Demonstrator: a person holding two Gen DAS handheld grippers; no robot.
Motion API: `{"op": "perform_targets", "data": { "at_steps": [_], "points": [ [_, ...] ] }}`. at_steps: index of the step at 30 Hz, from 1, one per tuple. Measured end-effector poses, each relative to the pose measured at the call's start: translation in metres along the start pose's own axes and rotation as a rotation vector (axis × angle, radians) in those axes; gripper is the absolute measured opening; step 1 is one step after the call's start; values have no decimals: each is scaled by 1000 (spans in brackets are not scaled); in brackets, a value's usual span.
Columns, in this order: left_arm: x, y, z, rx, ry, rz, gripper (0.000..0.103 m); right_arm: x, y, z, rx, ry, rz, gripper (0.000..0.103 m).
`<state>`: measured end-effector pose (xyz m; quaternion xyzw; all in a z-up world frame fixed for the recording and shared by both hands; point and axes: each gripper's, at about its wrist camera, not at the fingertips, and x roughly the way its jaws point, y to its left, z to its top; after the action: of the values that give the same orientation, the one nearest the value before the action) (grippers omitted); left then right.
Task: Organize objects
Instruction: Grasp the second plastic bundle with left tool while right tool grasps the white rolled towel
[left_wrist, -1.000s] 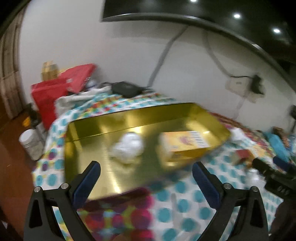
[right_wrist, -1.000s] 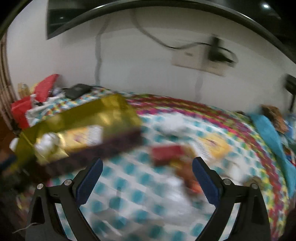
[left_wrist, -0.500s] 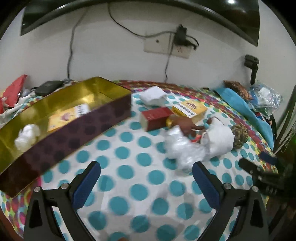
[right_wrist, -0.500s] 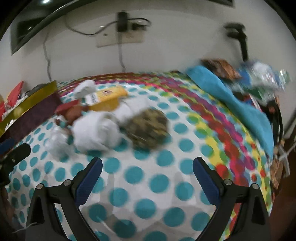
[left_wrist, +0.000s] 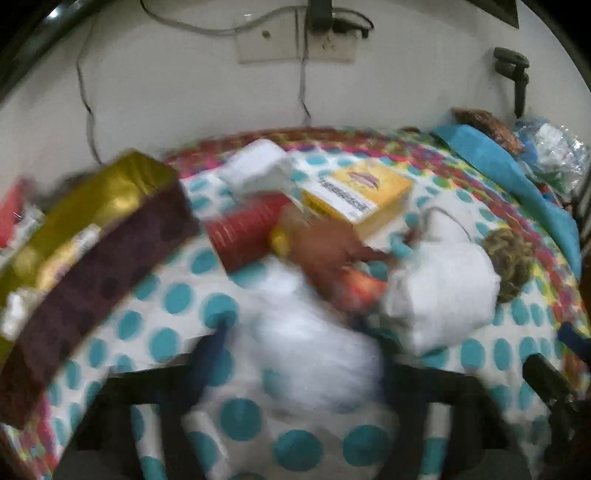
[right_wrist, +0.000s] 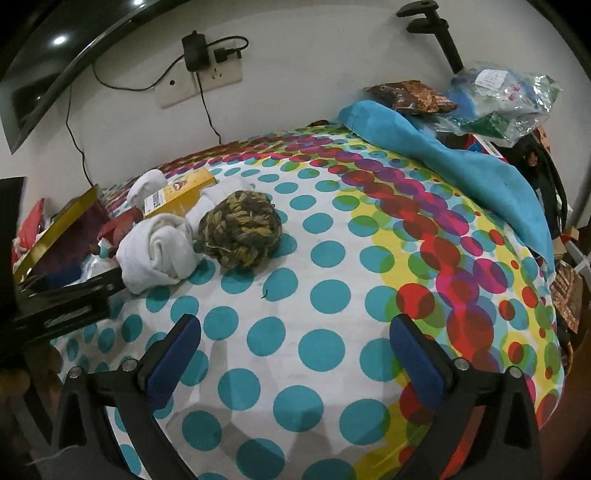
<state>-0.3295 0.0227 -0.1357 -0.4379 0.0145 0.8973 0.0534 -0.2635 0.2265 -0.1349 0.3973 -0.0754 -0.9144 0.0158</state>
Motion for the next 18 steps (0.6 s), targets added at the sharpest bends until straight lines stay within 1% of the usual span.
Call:
{"op": "perform_targets", "data": {
  "at_steps": [2, 4, 8, 11, 13, 14, 15, 17, 18],
  "points": [
    [-6, 1, -3, 12, 8, 42, 41, 0, -2, 1, 2, 1, 11, 102],
    [-23, 3, -8, 15, -27, 24, 40, 1, -4, 2, 8, 3, 19, 103],
    [-51, 8, -21, 16, -68, 38, 40, 3, -7, 6, 23, 6, 26, 103],
    [-59, 13, -31, 13, -55, 42, 41, 7, -7, 12, 43, 8, 37, 103],
    [-57, 14, -36, 12, -40, 45, 41, 9, -5, 19, 40, 11, 36, 98],
    [-56, 14, -40, 10, -34, 38, 41, 10, -2, 21, 29, 6, 21, 85],
    [-55, 14, -42, 9, -31, 32, 41, 12, 2, 25, 4, 8, 0, 67],
    [-55, 14, -46, 11, -26, 17, 41, 18, 8, 30, -32, 45, -6, 56],
    [-55, 14, -48, 11, -24, 13, 41, 20, 13, 31, -52, 67, 16, 56]
  ]
}}
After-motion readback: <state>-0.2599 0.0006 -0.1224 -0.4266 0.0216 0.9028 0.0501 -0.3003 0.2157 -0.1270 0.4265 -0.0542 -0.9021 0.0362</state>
